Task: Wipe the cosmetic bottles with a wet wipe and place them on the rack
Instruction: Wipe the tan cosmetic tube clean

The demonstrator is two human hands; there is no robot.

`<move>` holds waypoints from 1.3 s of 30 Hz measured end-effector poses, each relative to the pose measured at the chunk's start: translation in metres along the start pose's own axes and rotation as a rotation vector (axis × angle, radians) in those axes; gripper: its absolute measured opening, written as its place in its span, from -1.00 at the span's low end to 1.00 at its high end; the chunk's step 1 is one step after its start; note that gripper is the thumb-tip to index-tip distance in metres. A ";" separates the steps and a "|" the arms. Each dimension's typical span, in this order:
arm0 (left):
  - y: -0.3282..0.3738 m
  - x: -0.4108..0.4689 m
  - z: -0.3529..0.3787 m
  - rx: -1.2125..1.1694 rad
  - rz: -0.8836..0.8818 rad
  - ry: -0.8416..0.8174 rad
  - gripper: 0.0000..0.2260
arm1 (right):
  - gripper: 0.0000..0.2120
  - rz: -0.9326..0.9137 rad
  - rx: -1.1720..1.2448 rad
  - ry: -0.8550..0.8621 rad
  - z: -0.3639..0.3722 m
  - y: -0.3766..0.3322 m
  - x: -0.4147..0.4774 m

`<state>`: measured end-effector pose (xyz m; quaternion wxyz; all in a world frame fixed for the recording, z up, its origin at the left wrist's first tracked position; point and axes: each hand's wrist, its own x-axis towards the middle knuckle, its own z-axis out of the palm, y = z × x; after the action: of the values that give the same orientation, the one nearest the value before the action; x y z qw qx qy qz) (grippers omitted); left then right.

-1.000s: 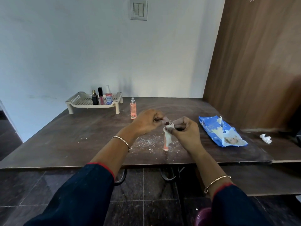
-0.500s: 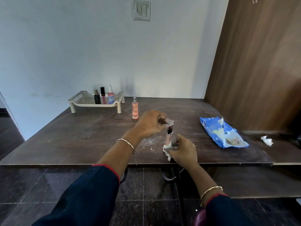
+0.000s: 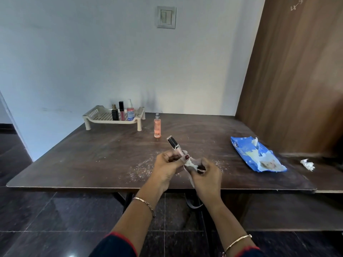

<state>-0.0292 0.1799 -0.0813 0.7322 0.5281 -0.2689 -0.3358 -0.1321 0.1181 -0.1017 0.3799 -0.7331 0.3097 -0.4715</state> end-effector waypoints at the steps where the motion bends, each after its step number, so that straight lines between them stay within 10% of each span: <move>1: 0.001 0.000 -0.001 -0.052 -0.008 -0.002 -0.85 | -0.93 0.039 0.085 0.027 0.001 -0.002 -0.001; 10: 0.006 -0.002 -0.007 -0.313 0.037 -0.048 -0.81 | -0.89 0.517 0.754 0.172 0.006 -0.011 0.000; 17: -0.002 -0.004 0.004 0.030 0.285 0.030 -0.79 | -0.84 0.723 1.046 0.029 0.013 -0.027 -0.001; 39: 0.041 0.026 -0.074 0.617 0.244 0.240 -0.90 | -0.92 0.542 0.678 -0.116 0.049 -0.068 0.047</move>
<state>0.0509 0.2122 -0.0627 0.5993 0.7240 -0.3309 -0.0846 -0.0629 0.1282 -0.0350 0.7259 -0.4844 0.2964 -0.3879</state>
